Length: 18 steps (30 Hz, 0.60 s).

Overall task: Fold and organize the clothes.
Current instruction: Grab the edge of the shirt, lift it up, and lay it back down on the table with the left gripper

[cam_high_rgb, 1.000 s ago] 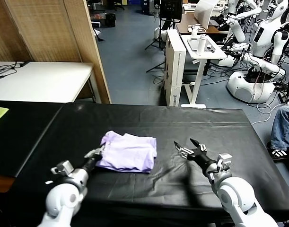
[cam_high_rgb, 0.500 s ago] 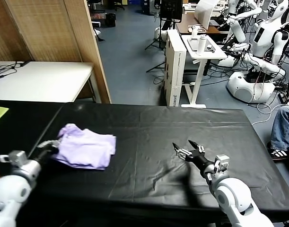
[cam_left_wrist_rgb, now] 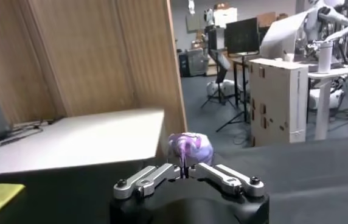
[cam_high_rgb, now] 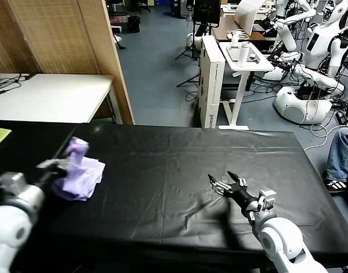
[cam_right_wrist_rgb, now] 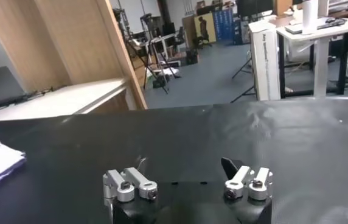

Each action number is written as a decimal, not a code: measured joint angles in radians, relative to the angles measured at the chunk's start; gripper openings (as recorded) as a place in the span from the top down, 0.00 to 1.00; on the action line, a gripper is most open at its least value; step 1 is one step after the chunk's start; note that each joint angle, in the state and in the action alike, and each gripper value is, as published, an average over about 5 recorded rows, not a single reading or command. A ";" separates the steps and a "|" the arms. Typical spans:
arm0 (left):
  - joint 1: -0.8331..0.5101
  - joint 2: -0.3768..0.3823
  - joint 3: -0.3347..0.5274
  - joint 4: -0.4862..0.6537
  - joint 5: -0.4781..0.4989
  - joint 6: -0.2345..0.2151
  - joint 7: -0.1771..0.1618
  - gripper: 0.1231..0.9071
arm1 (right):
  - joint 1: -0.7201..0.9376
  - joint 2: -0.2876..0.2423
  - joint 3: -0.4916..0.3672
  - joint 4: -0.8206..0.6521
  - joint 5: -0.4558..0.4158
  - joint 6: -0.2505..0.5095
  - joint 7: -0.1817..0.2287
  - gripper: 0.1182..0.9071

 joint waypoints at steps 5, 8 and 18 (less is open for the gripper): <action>-0.071 -0.152 0.162 0.045 0.035 -0.007 -0.002 0.94 | -0.011 0.009 0.003 0.005 -0.015 -0.002 0.000 0.00; -0.109 -0.229 0.224 0.103 0.070 -0.019 0.003 0.94 | -0.010 0.015 -0.004 0.010 -0.018 -0.007 0.001 0.00; -0.128 -0.322 0.292 0.175 0.131 -0.025 0.034 0.71 | 0.035 0.018 -0.073 -0.001 0.066 -0.056 0.042 0.00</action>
